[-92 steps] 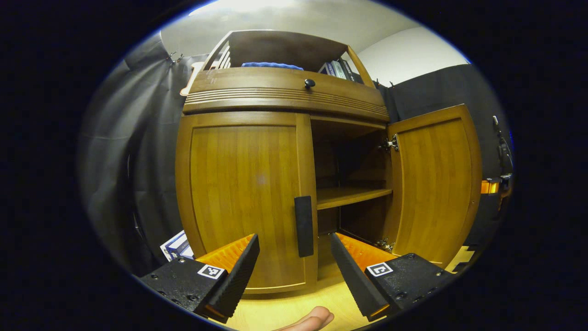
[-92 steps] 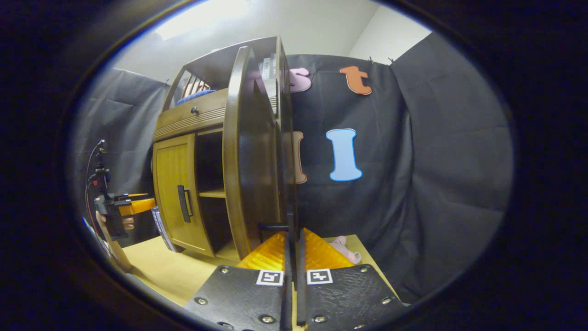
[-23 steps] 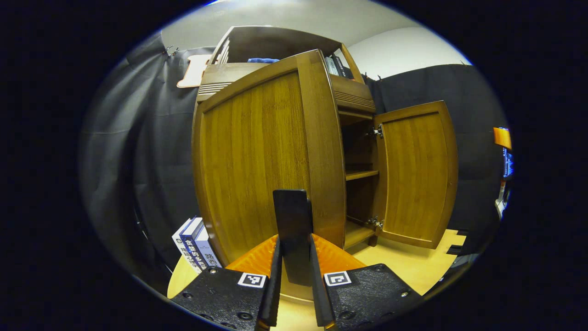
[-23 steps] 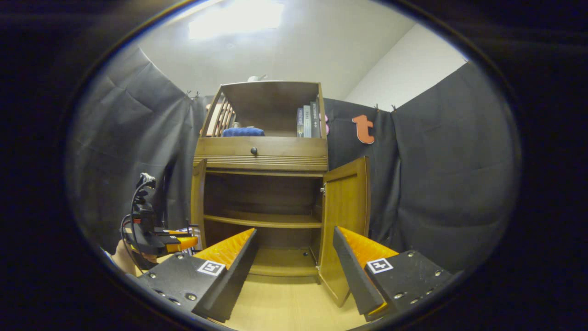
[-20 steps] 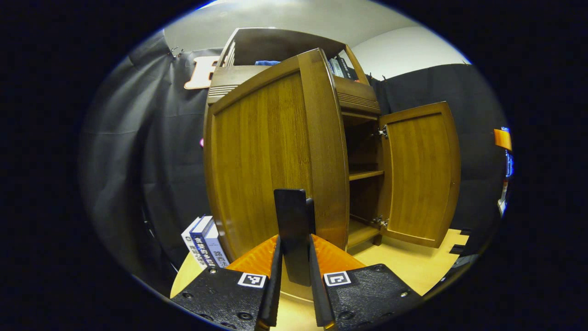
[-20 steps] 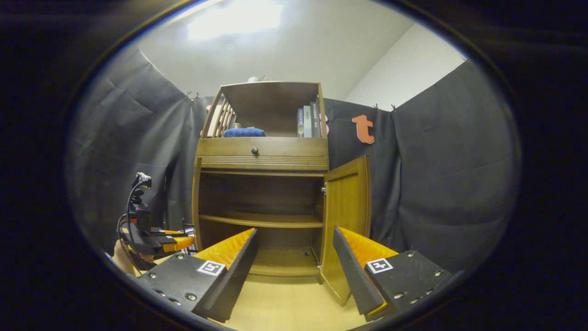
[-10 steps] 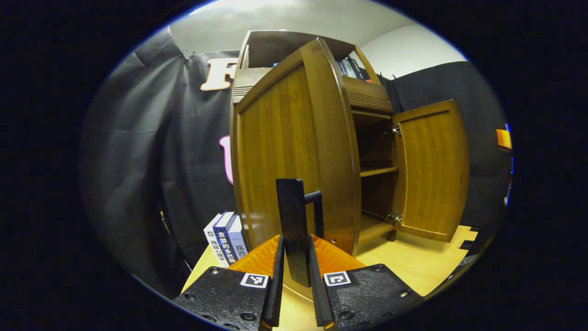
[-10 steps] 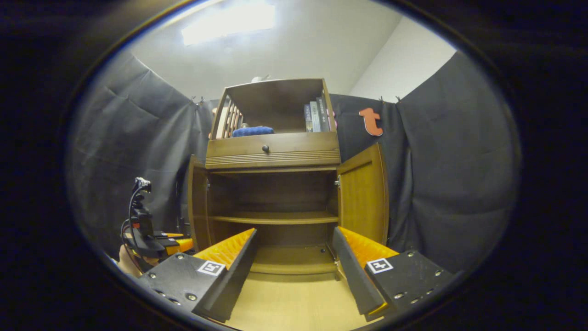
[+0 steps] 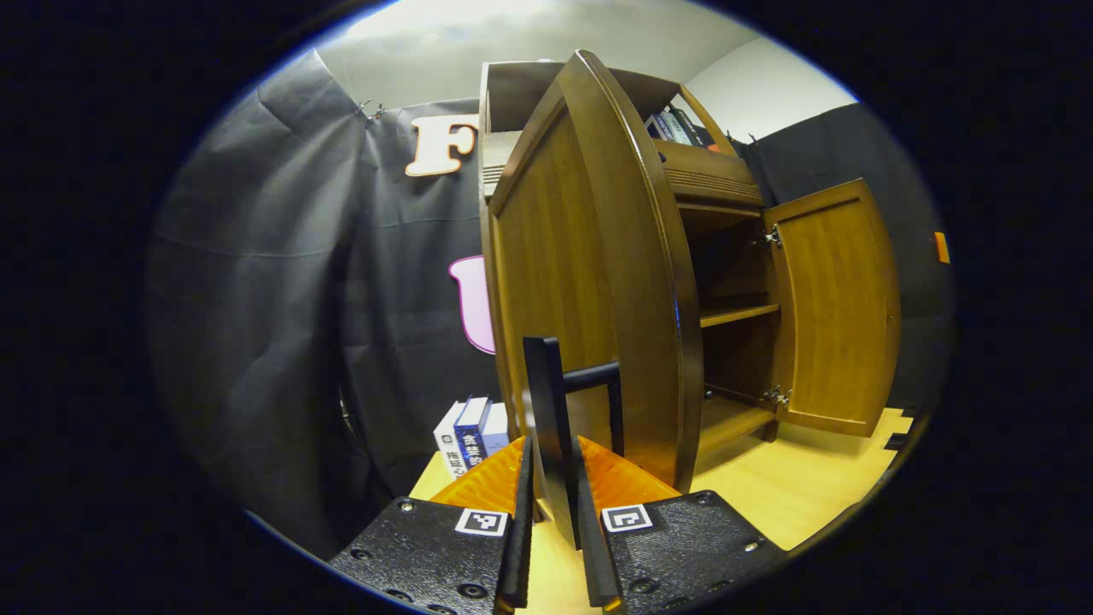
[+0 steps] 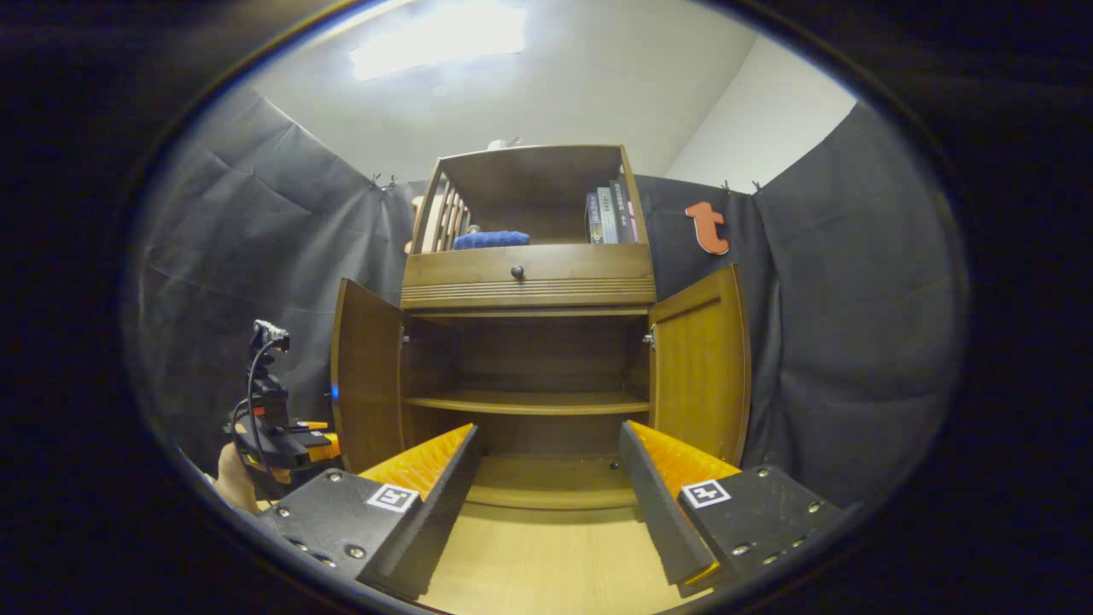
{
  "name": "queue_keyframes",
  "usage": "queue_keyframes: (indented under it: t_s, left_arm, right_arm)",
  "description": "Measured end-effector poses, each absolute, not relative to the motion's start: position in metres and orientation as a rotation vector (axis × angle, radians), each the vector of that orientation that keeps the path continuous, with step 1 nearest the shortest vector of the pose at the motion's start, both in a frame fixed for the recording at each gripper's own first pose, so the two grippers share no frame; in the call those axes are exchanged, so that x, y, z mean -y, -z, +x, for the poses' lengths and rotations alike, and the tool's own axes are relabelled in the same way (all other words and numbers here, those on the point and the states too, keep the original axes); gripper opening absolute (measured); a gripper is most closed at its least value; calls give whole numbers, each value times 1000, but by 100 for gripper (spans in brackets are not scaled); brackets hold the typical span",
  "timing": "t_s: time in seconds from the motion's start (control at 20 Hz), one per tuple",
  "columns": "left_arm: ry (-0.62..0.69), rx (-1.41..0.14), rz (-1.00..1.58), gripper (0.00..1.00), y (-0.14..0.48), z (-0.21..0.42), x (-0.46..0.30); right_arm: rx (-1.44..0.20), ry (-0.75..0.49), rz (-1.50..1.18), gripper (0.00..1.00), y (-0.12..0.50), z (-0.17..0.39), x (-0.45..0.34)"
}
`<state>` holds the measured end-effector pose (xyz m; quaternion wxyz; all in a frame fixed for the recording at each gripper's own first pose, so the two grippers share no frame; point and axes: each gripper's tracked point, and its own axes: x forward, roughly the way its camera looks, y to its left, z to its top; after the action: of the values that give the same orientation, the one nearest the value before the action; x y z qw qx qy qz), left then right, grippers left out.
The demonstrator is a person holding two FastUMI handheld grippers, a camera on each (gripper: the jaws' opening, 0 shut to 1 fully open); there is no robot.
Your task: Open the right door of the double-door shoe cabinet with the right hand, and open the left door with the left hand.
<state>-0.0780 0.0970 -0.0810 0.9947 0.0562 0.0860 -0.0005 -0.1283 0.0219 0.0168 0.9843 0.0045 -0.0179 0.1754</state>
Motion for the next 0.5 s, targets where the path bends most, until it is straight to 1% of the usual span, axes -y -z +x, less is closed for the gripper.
queue_keyframes:
  t_s: [0.15,0.2,0.3,0.35,0.4,0.5]
  left_arm:
    - [13,-189,78,26,81,-81,-112]
    - [23,-194,71,19,83,-81,-116]
    - [55,-200,69,19,83,-82,-122]
    - [74,-202,75,26,82,-82,-125]
    - [90,-205,70,28,82,-82,-128]
    - [114,-207,59,29,82,-83,-137]
  right_arm:
    - [50,-360,18,96,-19,-129,-29]
    - [51,-365,27,96,-19,-127,-30]
    - [44,-368,47,96,-17,-125,-33]
    - [39,-370,53,94,-15,-123,-34]
    - [37,-372,57,96,-14,-122,-34]
    - [41,-373,61,96,-15,-122,-36]
